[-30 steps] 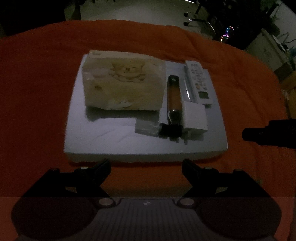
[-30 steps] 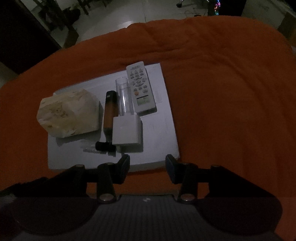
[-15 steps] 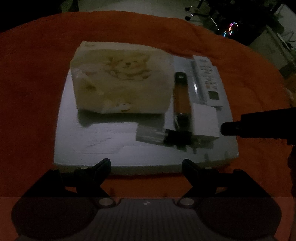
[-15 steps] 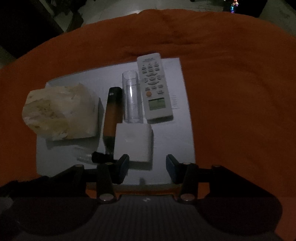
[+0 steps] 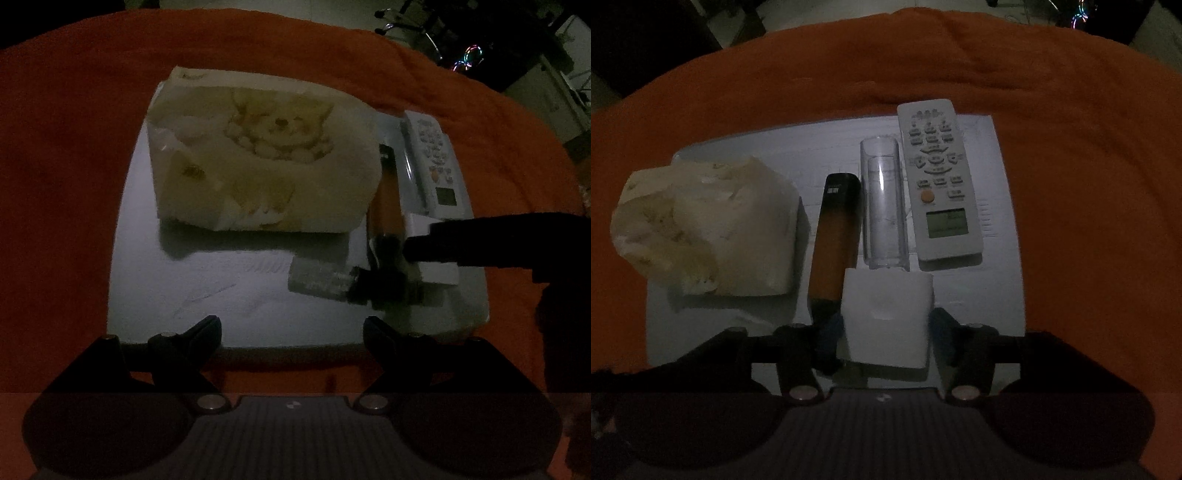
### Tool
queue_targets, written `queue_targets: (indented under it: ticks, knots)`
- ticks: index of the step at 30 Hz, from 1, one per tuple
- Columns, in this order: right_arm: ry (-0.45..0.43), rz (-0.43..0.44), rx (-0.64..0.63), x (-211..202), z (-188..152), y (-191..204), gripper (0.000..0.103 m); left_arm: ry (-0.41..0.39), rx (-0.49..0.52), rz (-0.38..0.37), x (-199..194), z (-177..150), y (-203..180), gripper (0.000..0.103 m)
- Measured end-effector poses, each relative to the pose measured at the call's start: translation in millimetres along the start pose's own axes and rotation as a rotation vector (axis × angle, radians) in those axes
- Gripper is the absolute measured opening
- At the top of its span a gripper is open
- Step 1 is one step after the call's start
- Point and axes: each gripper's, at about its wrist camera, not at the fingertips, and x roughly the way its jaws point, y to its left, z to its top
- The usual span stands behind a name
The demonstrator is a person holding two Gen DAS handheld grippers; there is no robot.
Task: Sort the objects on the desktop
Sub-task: 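Grasp the white square block with the right tool while the left tool reaches toward the glass vial, then grasp the clear glass vial with black cap with the left tool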
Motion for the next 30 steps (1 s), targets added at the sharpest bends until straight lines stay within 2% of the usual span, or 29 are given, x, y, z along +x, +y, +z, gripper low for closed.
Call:
queue_targets:
  ticks: [6,14,25,28,30]
  knots:
    - [0.003,0.015,0.016,3.1,0.4,-6.0,0.060,0.000,0.013,-0.008,7.5,6.3,-10.7,0.083]
    - [0.009,-0.012,0.032,-6.0,-1.7,-36.6,0.060,0.005,0.049,-0.012,24.3,13.6,-35.1,0.082]
    - [0.013,-0.019,-0.005,-10.3,-5.5,-38.9,0.060,-0.001,0.080,0.047,47.0,18.9,-56.1,0.082]
    - [0.011,-0.018,-0.011,-10.4,-7.4,-39.2,0.060,-0.013,0.100,0.060,46.6,17.3,-58.1,0.072]
    - [0.009,-0.020,-0.016,-10.3,-10.4,-39.7,0.060,-0.029,0.108,0.062,44.8,15.9,-57.3,0.058]
